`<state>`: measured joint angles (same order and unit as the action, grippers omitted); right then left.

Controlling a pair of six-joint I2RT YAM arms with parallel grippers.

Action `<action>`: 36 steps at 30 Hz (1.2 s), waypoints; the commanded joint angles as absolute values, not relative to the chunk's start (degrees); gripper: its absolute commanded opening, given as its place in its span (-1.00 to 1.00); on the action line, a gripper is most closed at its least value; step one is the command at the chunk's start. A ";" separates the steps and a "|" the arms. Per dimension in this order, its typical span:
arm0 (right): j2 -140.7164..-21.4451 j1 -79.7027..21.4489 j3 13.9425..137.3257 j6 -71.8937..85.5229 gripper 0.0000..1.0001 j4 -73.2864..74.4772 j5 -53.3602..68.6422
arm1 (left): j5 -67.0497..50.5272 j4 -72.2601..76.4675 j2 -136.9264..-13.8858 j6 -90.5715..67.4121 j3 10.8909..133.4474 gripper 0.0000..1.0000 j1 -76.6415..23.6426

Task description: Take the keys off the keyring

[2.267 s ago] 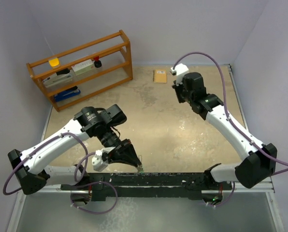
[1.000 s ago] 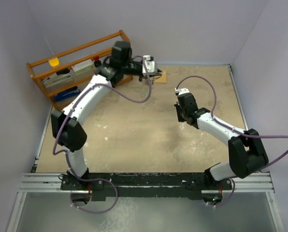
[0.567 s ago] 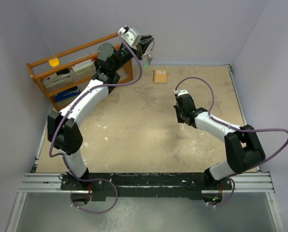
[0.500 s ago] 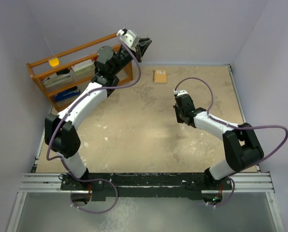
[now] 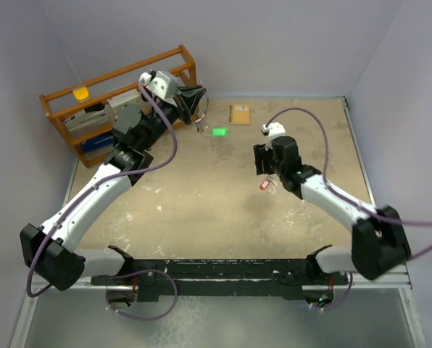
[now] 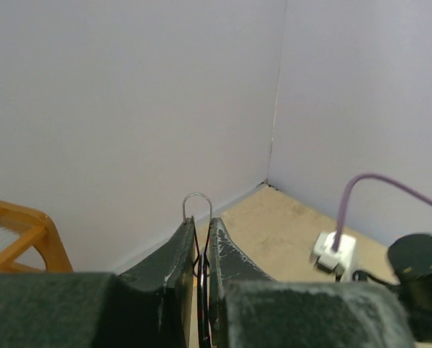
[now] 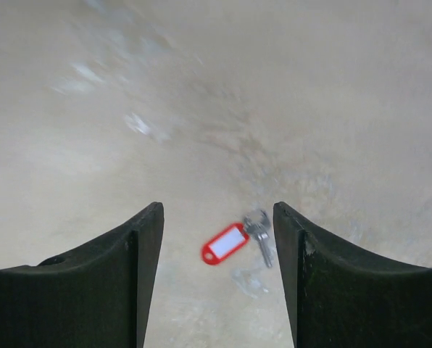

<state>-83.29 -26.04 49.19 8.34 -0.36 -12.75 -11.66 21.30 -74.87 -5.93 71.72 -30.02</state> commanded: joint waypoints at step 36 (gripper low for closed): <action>-59.88 -37.42 33.82 -0.87 0.17 -52.62 21.34 | -11.75 21.52 -68.85 -19.00 68.00 -1.00 -39.45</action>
